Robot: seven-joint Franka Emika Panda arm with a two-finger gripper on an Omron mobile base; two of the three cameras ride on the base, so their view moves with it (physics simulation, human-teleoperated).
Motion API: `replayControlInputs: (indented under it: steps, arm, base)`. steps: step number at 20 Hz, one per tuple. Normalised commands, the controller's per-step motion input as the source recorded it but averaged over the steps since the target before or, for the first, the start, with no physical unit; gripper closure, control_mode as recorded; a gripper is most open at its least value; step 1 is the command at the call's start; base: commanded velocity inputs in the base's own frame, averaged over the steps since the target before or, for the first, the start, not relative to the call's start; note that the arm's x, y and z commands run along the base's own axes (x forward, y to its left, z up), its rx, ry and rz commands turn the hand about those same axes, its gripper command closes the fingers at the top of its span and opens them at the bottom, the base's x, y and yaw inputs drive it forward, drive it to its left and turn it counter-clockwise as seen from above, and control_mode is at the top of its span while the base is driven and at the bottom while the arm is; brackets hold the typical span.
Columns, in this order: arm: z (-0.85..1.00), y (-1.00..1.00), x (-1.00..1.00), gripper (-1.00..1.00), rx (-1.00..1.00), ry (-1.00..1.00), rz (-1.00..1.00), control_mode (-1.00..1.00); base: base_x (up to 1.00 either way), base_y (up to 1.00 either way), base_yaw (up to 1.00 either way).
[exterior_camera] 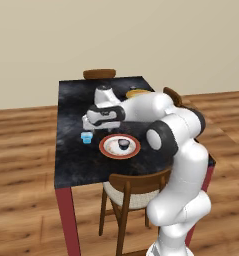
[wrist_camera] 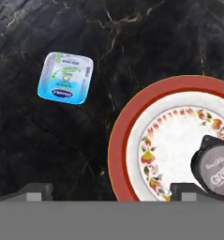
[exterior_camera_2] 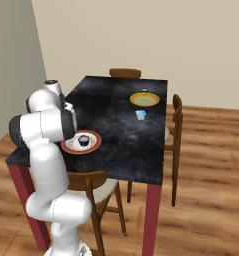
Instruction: Place two yogurt containers on each plate.
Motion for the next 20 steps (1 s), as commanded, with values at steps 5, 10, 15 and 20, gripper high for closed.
replayControlInputs:
  steps: [5, 10, 15, 20]
  arm:
    - [-0.01, 0.38, 0.37, -1.0, 0.0, 0.1, 0.12, -1.0]
    - [-0.14, 0.29, 0.34, -1.0, -0.02, 0.0, 0.1, -1.0]
    - [-0.24, 0.16, 0.34, -1.0, -0.02, 0.1, 0.02, -1.0]
    - [-0.26, 0.09, 0.2, -1.0, 0.0, 0.18, 0.0, -1.0]
  base:
    - [0.0, 0.0, 0.0]
    - [0.0, 0.0, 0.0]
    - [0.0, 0.0, 0.0]
    - [0.0, 0.0, 0.0]
